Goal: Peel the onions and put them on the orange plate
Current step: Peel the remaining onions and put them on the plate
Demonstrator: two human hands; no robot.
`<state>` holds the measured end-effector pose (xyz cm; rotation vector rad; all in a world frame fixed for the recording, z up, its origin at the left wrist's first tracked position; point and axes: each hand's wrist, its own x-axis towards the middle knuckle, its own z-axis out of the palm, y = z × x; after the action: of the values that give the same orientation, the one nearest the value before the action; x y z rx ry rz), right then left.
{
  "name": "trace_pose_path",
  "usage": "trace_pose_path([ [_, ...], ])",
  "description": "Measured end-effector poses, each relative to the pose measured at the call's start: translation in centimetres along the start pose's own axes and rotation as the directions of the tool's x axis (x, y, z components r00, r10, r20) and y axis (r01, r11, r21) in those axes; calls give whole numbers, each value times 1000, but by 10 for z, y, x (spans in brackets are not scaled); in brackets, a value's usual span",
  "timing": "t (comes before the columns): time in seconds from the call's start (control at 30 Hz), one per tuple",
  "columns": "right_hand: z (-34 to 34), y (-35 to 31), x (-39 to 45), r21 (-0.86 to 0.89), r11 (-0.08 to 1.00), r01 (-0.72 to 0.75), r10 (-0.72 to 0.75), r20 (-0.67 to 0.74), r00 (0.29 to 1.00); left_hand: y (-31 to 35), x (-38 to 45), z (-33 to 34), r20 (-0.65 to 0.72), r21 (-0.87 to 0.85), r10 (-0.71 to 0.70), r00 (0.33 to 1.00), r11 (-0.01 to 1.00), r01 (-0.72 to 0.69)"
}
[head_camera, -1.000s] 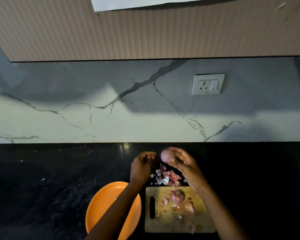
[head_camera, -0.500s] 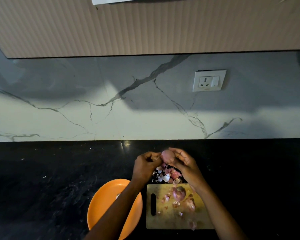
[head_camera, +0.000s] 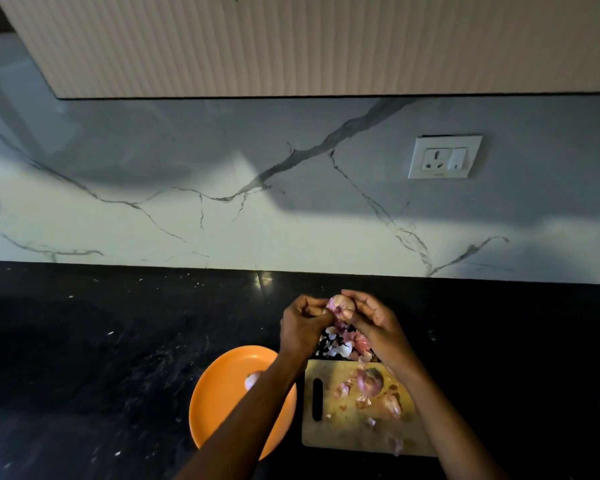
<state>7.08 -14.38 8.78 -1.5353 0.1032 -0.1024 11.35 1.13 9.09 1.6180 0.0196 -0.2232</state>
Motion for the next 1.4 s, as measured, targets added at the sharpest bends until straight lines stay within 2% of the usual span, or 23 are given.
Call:
trace_pose_path([
  [0.2,-1,7,2,47,999,-19,20,-22,1000,-7,3,-1,-4,-43,-8,1000,999,8],
  [0.37,-6,8,3,231,972,-31,49,-74,996,0,3,3,70,-167,-35,997,985,47],
  [0.47,-6,9,3,333,942,-29,63,-92,994,4,3,7,58,-230,-63,996,970,75],
  [0.6,-2,14,2,452,891,-47,114,-123,986,2,4,10,14,-204,-59,998,977,60],
  [0.77,2,20,3,499,861,-97,164,-91,982,0,6,12,18,-218,-68,998,974,70],
  [0.87,1,17,2,448,890,-87,136,-79,988,-1,9,11,48,-211,-83,995,973,92],
  [0.97,-4,14,1,272,962,-34,64,-105,992,-1,9,10,146,-251,-109,983,957,143],
  [1.03,-6,13,1,164,986,-8,28,-119,993,0,8,12,185,-209,-93,978,969,131],
  [1.13,-8,10,2,76,997,7,3,-131,991,-2,7,14,163,-160,-54,985,984,80],
  [1.23,-11,8,3,18,999,36,-34,-138,990,-5,8,12,175,-178,-62,983,980,94],
  [1.4,-17,8,4,-8,1000,8,-9,-62,998,-4,11,10,139,-228,-99,985,965,129],
])
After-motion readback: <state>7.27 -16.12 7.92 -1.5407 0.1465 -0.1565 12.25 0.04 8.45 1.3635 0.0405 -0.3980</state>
